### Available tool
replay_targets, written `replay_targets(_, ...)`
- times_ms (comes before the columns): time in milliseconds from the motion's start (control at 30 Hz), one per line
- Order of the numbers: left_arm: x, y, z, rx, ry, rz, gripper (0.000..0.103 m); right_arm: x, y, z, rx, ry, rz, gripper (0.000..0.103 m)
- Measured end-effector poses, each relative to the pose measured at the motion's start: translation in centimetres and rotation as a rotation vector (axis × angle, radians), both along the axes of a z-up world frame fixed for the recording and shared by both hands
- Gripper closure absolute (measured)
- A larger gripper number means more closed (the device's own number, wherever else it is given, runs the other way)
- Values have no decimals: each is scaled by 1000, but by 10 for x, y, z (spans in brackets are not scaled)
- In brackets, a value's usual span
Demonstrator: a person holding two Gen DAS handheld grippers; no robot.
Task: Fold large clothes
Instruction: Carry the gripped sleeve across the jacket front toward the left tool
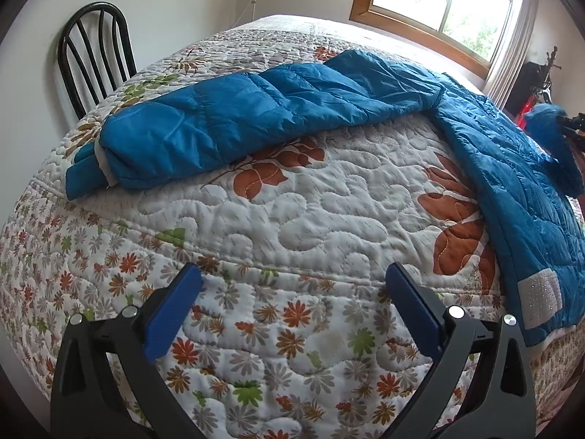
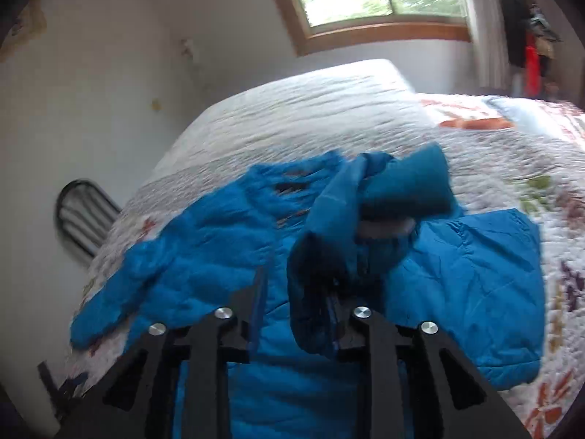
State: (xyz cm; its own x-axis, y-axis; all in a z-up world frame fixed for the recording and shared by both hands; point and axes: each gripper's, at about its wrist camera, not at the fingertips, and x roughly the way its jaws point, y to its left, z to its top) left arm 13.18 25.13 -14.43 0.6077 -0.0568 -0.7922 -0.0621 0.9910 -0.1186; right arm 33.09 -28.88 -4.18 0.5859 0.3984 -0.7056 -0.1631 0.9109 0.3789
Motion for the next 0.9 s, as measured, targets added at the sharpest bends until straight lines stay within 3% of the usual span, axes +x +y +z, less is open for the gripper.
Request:
replay_targets(133,5,-2,4,10,15,18,3,-19,-6,-12,-13,-11,10,70)
replay_targets(300,19,-20,24,28,-23,9,3,-45,-62,-23,-86,-14,-184,69)
replay_targets(467,38,-51,45,40,-56,-35,3,-44,-112,-48,-61,28,-315,69)
replay_targets(733,68,-122,77,109,-90,-142,3,-29,-110,-90,-72,115,-294,69)
replay_targets(900,96,-172,87,133,-93,-232,3,-26,-118,-105,-4,133,-284,70)
